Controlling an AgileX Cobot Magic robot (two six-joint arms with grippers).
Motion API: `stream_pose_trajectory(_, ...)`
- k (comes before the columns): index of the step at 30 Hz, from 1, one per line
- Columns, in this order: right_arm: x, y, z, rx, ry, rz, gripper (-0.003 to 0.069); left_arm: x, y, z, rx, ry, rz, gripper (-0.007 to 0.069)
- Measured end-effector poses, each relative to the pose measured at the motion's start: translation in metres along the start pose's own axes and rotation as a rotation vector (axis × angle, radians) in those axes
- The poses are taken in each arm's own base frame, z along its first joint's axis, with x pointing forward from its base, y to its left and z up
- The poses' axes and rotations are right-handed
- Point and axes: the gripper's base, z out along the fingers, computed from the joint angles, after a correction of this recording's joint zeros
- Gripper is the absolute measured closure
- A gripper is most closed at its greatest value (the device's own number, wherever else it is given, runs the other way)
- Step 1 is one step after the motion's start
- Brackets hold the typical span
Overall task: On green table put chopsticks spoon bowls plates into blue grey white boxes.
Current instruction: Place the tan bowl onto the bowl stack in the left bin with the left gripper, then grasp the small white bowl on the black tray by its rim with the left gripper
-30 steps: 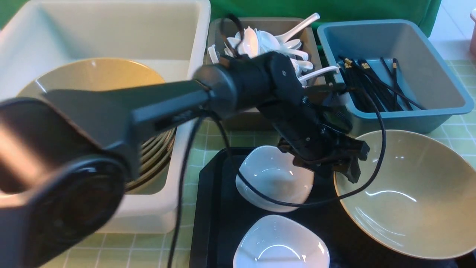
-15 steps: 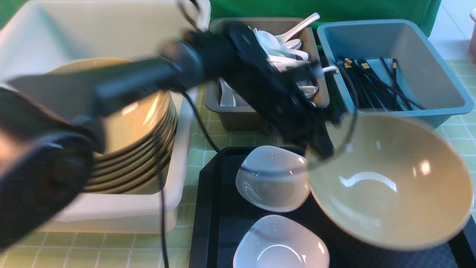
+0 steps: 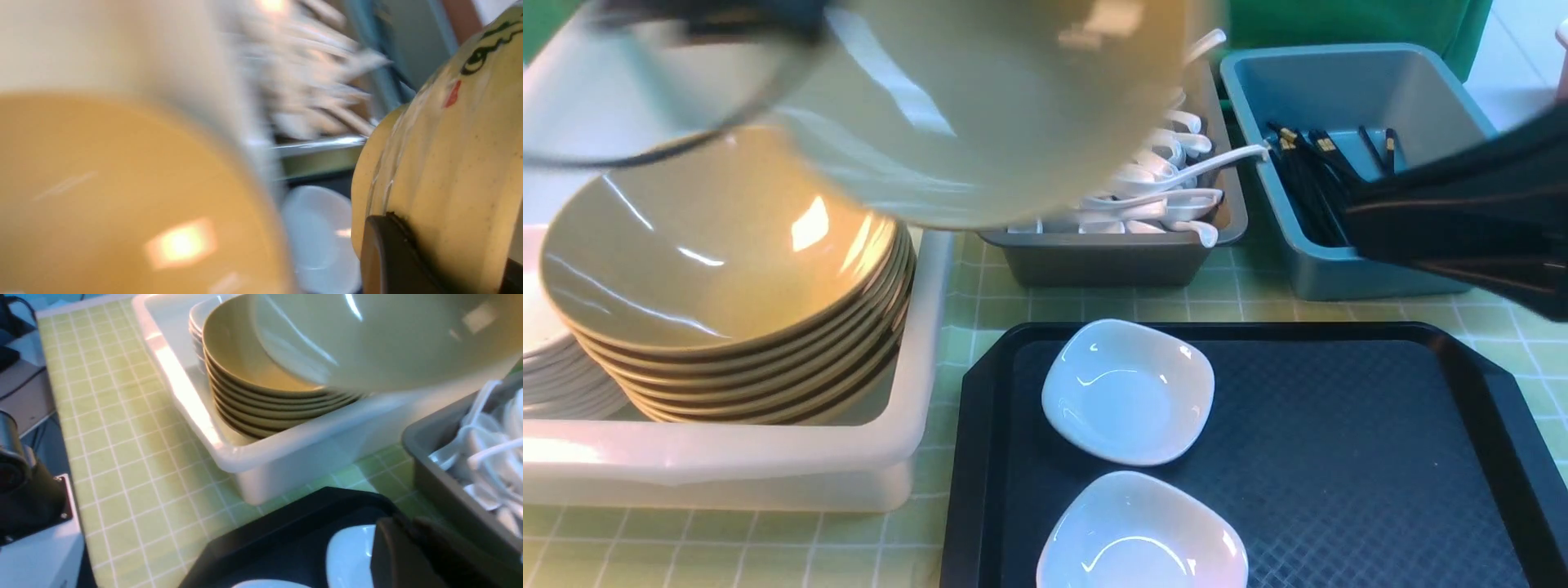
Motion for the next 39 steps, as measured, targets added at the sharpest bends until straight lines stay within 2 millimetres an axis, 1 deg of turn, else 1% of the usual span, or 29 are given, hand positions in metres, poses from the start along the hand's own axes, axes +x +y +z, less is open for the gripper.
stream_pose_trajectory(1,0.001,-0.004,0.006,-0.005,0.011,0.012,0.0612,0.010,0.017,-0.008,-0.037,-0.009,-0.060,0.0608)
stream_pose_trajectory(3,0.003,-0.009,0.012,-0.009,0.022,0.021,0.0612,0.028,0.046,-0.013,-0.086,-0.004,-0.163,0.0608)
stream_pose_trajectory(4,0.004,-0.012,0.017,-0.013,0.032,0.024,0.0612,0.039,0.061,-0.011,-0.103,0.010,-0.218,0.0608)
stream_pose_trajectory(5,0.004,-0.013,0.018,-0.014,0.033,0.026,0.0612,0.041,0.066,-0.011,-0.109,0.007,-0.233,0.0608)
stream_pose_trajectory(6,0.004,-0.014,0.020,-0.017,0.037,0.026,0.0612,0.047,0.075,-0.008,-0.117,0.012,-0.268,0.0608)
stream_pose_trajectory(7,0.005,-0.015,0.022,-0.021,0.040,0.024,0.0612,0.057,0.093,-0.001,-0.135,0.006,-0.338,0.0608)
stream_pose_trajectory(8,0.005,-0.016,0.023,-0.022,0.043,0.025,0.0612,0.061,0.102,0.004,-0.149,-0.006,-0.374,0.0608)
stream_pose_trajectory(9,0.005,-0.016,0.023,-0.022,0.042,0.025,0.0612,0.061,0.103,0.005,-0.150,-0.008,-0.378,0.0608)
stream_pose_trajectory(11,0.006,-0.016,0.023,-0.024,0.044,0.025,0.0612,0.063,0.113,0.011,-0.176,-0.037,-0.406,0.0607)
stream_pose_trajectory(14,0.006,-0.015,0.023,-0.033,0.046,0.028,0.0608,0.062,0.115,0.012,-0.188,-0.049,-0.429,0.0603)
stream_pose_trajectory(17,0.007,-0.014,0.023,-0.048,0.056,0.027,0.0603,0.062,0.117,0.009,-0.232,-0.044,-0.470,0.0540)
stream_pose_trajectory(18,0.007,-0.014,0.023,-0.048,0.056,0.027,0.0602,0.062,0.117,0.008,-0.240,-0.043,-0.467,0.0533)
stream_pose_trajectory(19,0.007,-0.013,0.023,-0.052,0.058,0.027,0.0601,0.060,0.117,0.006,-0.255,-0.049,-0.467,0.0473)
stream_pose_trajectory(20,0.007,-0.013,0.023,-0.052,0.058,0.027,0.0601,0.060,0.117,0.005,-0.256,-0.050,-0.465,0.0465)
stream_pose_trajectory(23,0.007,-0.013,0.023,-0.061,0.064,0.027,0.0600,0.060,0.111,-0.001,-0.267,-0.071,-0.442,0.0337)
stream_pose_trajectory(25,0.008,-0.012,0.023,-0.071,0.070,0.027,0.0596,0.060,0.106,-0.011,-0.309,-0.092,-0.388,0.0210)
stream_pose_trajectory(26,0.008,-0.011,0.023,-0.078,0.075,0.027,0.0595,0.058,0.103,-0.017,-0.333,-0.101,-0.355,0.0148)
stream_pose_trajectory(27,0.008,-0.011,0.023,-0.081,0.077,0.027,0.0594,0.056,0.100,-0.023,-0.349,-0.114,-0.328,0.0118)
stream_pose_trajectory(28,0.009,-0.010,0.022,-0.085,0.080,0.026,0.0593,0.053,0.093,-0.032,-0.369,-0.131,-0.267,0.0053)
stream_pose_trajectory(29,0.009,-0.010,0.022,-0.086,0.080,0.027,0.0593,0.052,0.092,-0.034,-0.371,-0.134,-0.257,0.0053)
stream_pose_trajectory(30,0.008,-0.009,0.020,-0.088,0.077,0.021,0.0591,0.046,0.078,-0.049,-0.379,-0.159,-0.169,-0.0013)
stream_pose_trajectory(32,0.007,-0.006,0.017,-0.083,0.065,0.004,0.0589,0.043,0.059,-0.059,-0.358,-0.172,-0.070,-0.0038)
stream_pose_trajectory(33,0.006,-0.004,0.014,-0.082,0.057,-0.013,0.0588,0.041,0.043,-0.063,-0.320,-0.177,-0.004,-0.0039)
stream_pose_trajectory(34,0.005,-0.003,0.012,-0.080,0.053,-0.019,0.0588,0.041,0.041,-0.064,-0.321,-0.178,0.005,-0.0039)
stream_pose_trajectory(35,0.005,-0.001,0.010,-0.078,0.045,-0.031,0.0587,0.041,0.026,-0.062,-0.270,-0.175,0.064,-0.0039)
stream_pose_trajectory(36,0.003,0.004,0.003,-0.072,0.028,-0.048,0.0586,0.043,0.000,-0.052,-0.163,-0.138,0.169,-0.0039)
stream_pose_trajectory(37,0.002,0.006,0.000,-0.070,0.020,-0.057,0.0585,0.046,-0.012,-0.046,-0.108,-0.107,0.214,-0.0039)
stream_pose_trajectory(38,0.001,0.008,-0.003,-0.067,0.011,-0.065,0.0585,0.050,-0.030,-0.034,-0.032,-0.061,0.280,-0.0039)
stream_pose_trajectory(39,0.001,0.009,-0.004,-0.067,0.009,-0.066,0.0584,0.050,-0.033,-0.032,-0.019,-0.053,0.291,-0.0039)
